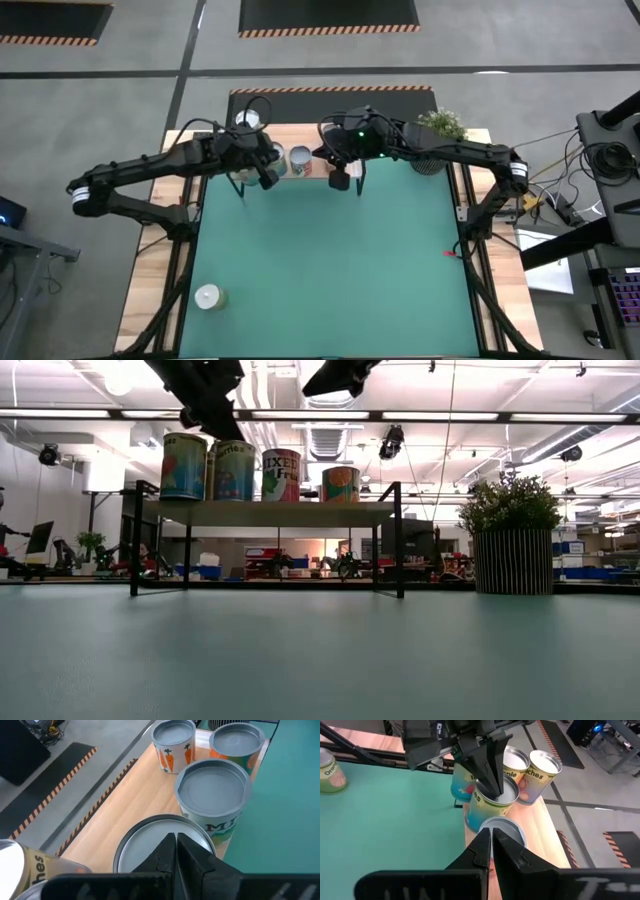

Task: Pick and place cans onto a shelf
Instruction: Put the canned cherries on the shelf

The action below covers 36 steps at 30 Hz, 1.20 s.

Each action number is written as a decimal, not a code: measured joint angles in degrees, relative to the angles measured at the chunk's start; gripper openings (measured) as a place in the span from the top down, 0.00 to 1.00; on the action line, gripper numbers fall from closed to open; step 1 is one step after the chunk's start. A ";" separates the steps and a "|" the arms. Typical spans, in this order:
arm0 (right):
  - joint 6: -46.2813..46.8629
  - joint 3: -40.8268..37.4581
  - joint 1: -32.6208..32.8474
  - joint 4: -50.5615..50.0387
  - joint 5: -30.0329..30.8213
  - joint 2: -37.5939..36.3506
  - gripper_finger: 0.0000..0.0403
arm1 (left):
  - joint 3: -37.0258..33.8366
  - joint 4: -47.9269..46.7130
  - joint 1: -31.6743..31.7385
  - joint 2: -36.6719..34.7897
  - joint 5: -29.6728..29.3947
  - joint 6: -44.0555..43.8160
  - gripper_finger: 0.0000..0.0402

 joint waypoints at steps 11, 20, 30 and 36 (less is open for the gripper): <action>-0.48 0.00 0.00 -0.20 -0.02 -0.16 0.98 | 0.00 -0.17 -0.07 -0.63 1.63 -2.39 1.00; -0.49 -0.07 0.00 -0.36 0.00 -0.16 0.98 | 0.00 -0.23 -0.17 -0.28 2.09 -3.09 1.00; -0.66 -0.09 0.00 -1.20 -0.01 -0.16 0.98 | 0.00 -0.18 -0.42 -0.28 3.55 -4.55 1.00; -0.63 -0.13 0.00 -2.11 0.00 -0.16 0.98 | -0.02 -0.22 -0.42 -0.30 3.55 -5.55 1.00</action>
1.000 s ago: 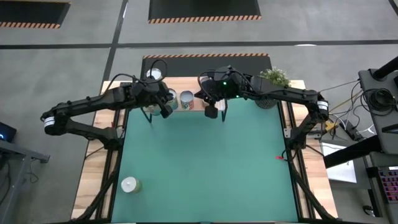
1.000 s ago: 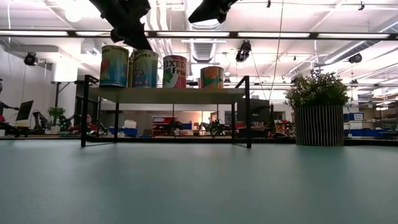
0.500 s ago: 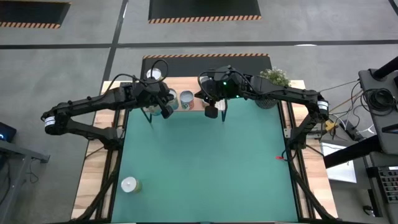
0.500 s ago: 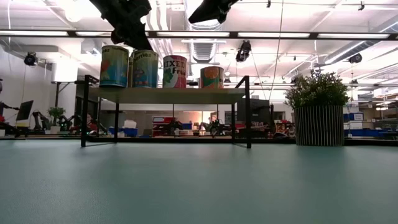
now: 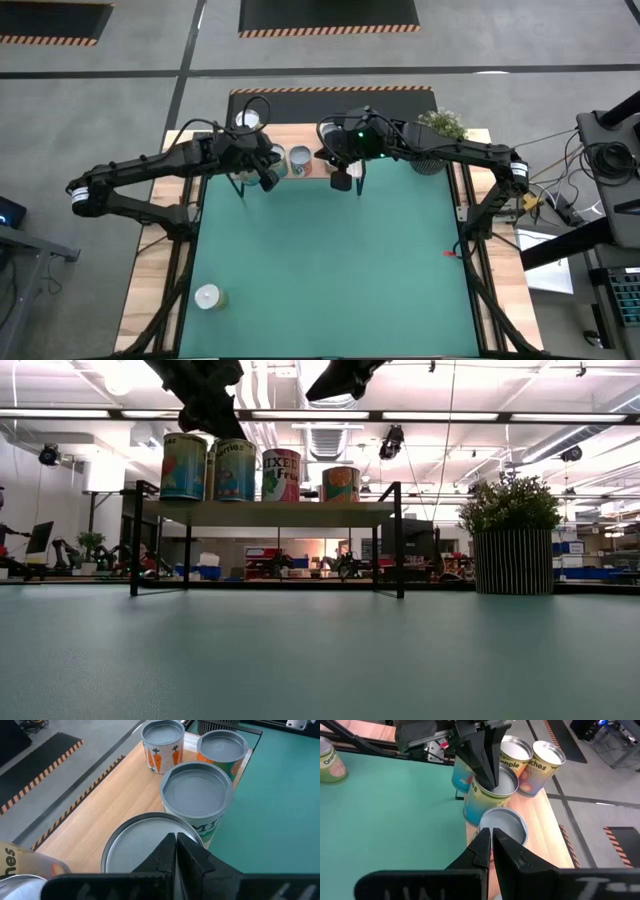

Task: Pick and place cans onto a shelf
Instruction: Put the canned cherries on the shelf, then put the big canned oranges on the shelf

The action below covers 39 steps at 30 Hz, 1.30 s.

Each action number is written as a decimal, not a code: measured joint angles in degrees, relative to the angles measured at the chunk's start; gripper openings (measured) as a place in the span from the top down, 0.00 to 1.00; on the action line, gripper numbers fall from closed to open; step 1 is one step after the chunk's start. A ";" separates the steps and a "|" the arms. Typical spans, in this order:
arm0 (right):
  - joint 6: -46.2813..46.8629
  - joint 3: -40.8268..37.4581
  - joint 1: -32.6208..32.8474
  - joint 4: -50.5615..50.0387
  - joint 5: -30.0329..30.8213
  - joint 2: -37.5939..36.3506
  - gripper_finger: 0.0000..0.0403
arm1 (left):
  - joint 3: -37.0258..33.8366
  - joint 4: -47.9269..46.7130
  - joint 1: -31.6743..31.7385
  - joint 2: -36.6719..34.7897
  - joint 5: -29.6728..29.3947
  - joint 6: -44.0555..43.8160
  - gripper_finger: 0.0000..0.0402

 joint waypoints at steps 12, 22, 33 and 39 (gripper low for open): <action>0.15 0.00 0.11 -0.30 0.00 0.00 0.98 | -0.07 0.46 0.00 -1.49 -0.01 -0.83 1.00; 0.11 -2.23 3.65 -0.94 1.27 -1.86 0.98 | -0.07 1.81 -4.74 -5.26 -0.04 -0.90 1.00; 0.55 -21.64 11.48 13.50 5.63 -13.77 0.98 | -0.07 1.75 -20.59 -6.56 -0.61 -14.41 1.00; -1.26 -31.33 12.79 24.36 7.00 -19.80 0.98 | 4.60 -10.86 -25.54 -5.38 -0.37 -32.93 1.00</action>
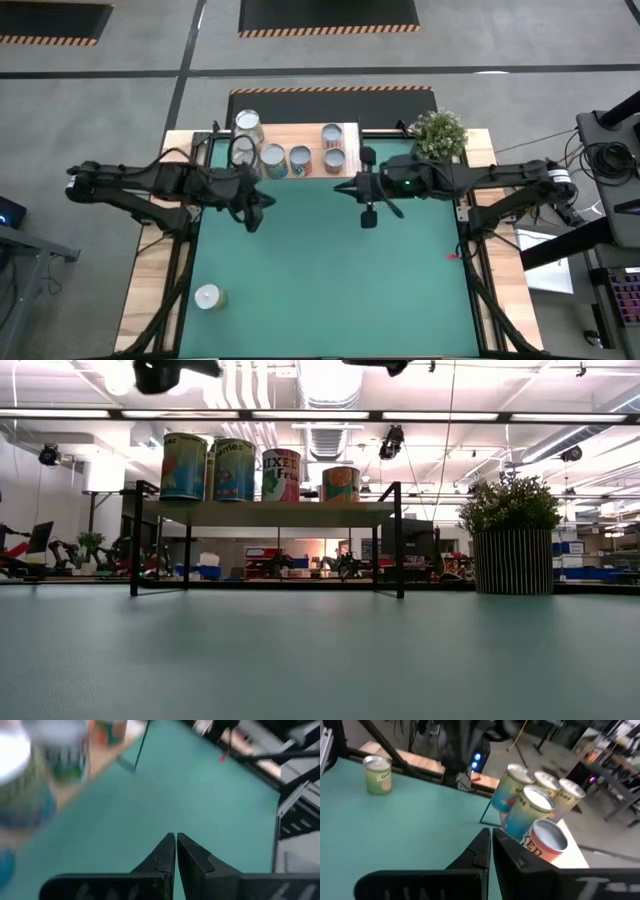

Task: Pick and place cans onto a shelf
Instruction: Put the big canned oranges on the shelf

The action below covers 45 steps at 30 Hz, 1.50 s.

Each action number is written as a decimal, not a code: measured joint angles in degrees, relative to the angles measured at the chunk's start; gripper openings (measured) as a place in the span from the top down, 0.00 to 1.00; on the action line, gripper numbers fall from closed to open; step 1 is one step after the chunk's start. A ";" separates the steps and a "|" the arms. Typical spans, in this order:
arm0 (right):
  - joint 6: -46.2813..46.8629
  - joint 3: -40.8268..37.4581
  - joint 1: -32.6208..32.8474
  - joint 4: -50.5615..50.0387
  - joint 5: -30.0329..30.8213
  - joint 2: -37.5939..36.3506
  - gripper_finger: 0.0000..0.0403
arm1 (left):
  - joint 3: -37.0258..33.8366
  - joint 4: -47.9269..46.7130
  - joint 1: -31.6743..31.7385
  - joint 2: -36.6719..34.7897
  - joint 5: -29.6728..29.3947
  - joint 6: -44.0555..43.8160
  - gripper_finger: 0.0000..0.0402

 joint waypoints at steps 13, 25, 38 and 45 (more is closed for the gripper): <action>-4.94 -8.90 -0.04 8.55 0.01 -2.97 0.98 | 20.34 -30.69 -15.15 17.38 17.36 -26.31 1.00; -6.75 -8.80 -0.07 9.00 -0.07 -3.39 0.98 | 20.10 -34.10 -36.11 25.30 14.67 -62.25 1.00; -7.14 -8.80 -0.04 9.86 -0.20 -3.41 0.98 | 19.79 -40.67 -48.22 28.89 10.06 -94.51 0.80; -6.09 -8.82 -0.04 8.58 -0.47 -3.41 0.98 | 19.77 -42.95 -48.21 32.18 12.49 -99.32 0.42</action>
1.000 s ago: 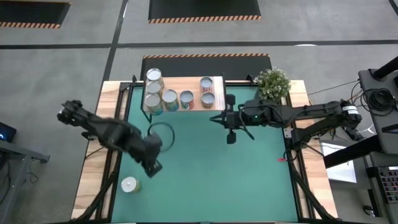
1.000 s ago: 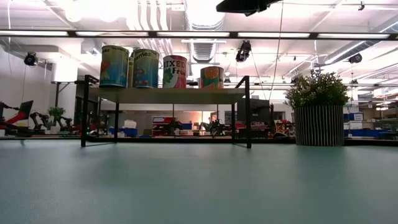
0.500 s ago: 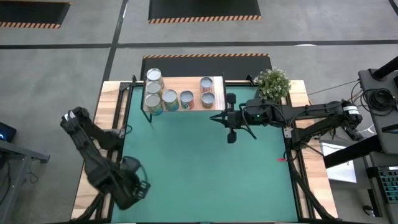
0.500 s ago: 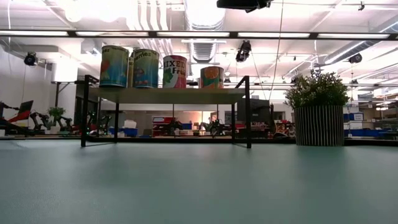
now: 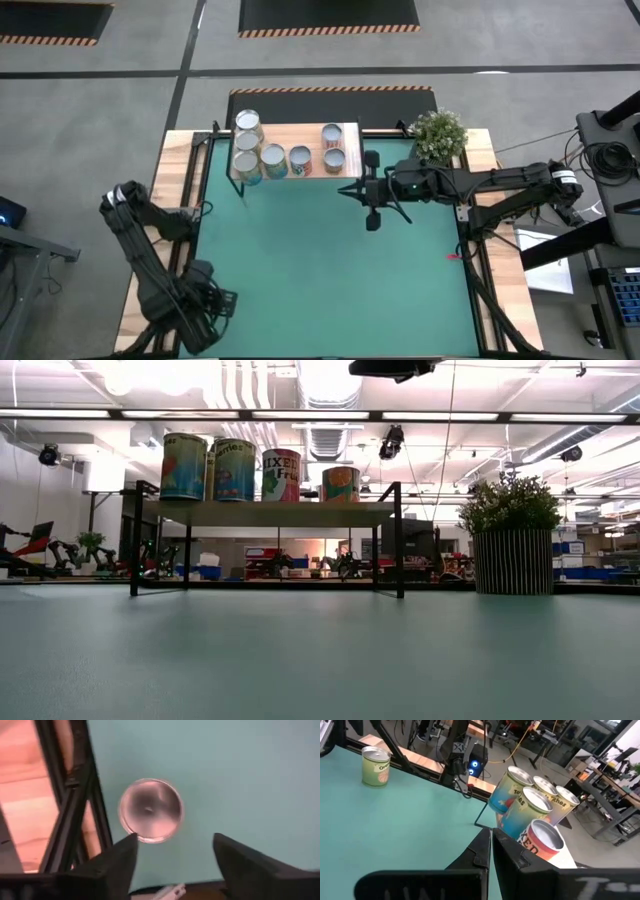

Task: Pick and place cans onto a shelf
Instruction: Put the big canned oranges on the shelf

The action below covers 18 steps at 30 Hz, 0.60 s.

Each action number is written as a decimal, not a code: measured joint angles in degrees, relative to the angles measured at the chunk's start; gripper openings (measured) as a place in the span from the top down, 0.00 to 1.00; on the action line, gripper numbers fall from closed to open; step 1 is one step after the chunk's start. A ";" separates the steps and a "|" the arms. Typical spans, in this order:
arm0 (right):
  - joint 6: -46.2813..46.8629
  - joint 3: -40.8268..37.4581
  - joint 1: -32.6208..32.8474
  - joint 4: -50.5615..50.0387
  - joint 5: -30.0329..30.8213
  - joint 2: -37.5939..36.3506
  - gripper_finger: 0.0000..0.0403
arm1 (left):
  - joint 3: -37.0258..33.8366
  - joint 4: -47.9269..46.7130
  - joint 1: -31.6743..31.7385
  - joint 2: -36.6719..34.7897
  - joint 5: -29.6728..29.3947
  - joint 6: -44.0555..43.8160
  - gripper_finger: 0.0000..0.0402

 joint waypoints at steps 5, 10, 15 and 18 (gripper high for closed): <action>0.63 0.00 0.00 -0.76 -0.11 0.00 0.98 | 0.00 -1.71 -0.60 1.67 0.97 -1.28 0.21; 0.79 0.00 0.00 -0.94 -0.11 0.00 0.98 | -0.51 -2.27 -1.06 2.80 0.93 -1.28 0.11; 0.94 0.00 0.00 -0.96 -0.11 0.00 0.98 | -3.00 -2.31 -1.24 2.77 0.95 -1.34 0.11; 0.94 -0.02 0.00 -1.01 -0.11 0.00 0.98 | -4.82 -2.04 -1.24 2.33 0.93 -1.41 0.12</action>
